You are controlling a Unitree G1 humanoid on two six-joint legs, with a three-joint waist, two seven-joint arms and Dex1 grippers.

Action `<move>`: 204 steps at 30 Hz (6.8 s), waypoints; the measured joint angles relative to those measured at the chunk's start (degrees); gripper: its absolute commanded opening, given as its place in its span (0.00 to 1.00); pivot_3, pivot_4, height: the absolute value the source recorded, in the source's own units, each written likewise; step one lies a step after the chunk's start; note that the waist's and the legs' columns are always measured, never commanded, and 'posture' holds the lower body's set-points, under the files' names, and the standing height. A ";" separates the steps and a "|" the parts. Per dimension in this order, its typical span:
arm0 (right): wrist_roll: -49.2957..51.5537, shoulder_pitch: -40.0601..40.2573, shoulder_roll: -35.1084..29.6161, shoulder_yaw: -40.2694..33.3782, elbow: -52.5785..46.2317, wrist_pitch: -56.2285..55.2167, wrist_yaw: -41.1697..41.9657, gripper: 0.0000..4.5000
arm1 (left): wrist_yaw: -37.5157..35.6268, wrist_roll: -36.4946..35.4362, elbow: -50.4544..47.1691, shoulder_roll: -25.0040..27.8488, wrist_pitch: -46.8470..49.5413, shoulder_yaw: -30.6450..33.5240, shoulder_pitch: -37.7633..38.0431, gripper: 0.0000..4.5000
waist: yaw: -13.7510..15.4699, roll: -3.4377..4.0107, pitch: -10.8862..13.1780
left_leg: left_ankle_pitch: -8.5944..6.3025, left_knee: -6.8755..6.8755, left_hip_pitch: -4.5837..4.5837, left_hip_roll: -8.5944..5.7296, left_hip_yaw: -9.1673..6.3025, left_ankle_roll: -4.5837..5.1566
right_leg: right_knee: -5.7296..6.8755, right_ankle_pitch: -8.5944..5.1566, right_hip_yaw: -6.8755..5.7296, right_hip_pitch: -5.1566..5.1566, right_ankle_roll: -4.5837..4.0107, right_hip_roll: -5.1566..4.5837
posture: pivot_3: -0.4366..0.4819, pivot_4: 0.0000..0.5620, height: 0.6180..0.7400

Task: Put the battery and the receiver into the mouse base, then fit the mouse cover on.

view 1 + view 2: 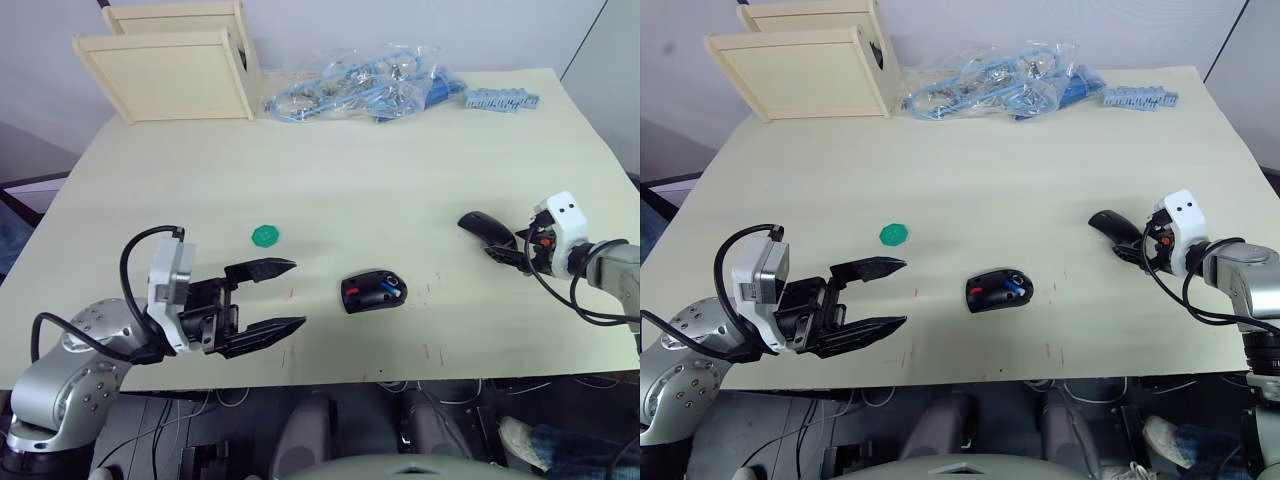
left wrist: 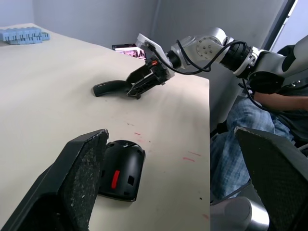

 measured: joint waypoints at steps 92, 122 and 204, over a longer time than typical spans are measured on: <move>3.29 2.62 -8.44 0.19 -15.65 0.54 9.44 0.54 | 2.29 0.54 -0.36 -0.78 1.60 -0.20 -2.13 1.00 | 0.06 0.03 0.04 | 0.00 0.00 0.00 0.02 -0.15 0.00 | 0.00 0.00 0.00 0.00 0.01 -0.01 | 0.48 0.27 1.00; -2.55 -31.76 -7.54 38.33 -24.32 5.76 28.47 0.54 | -10.22 4.21 8.66 3.01 -2.18 5.43 4.14 1.00 | 0.03 -0.03 0.20 | 0.01 0.03 -0.66 -0.02 -0.53 -0.02 | -0.06 0.02 -0.32 -0.54 -0.02 -0.17 | 0.48 0.27 1.00; -18.07 -29.12 3.41 46.13 -13.02 -0.25 33.26 0.91 | -10.67 5.65 7.62 2.44 -4.93 7.99 10.98 1.00 | -0.06 -0.01 0.21 | 0.07 0.06 -0.62 -0.03 -0.61 -0.12 | 0.07 0.11 -0.44 -0.54 -0.14 -0.16 | 0.48 0.27 1.00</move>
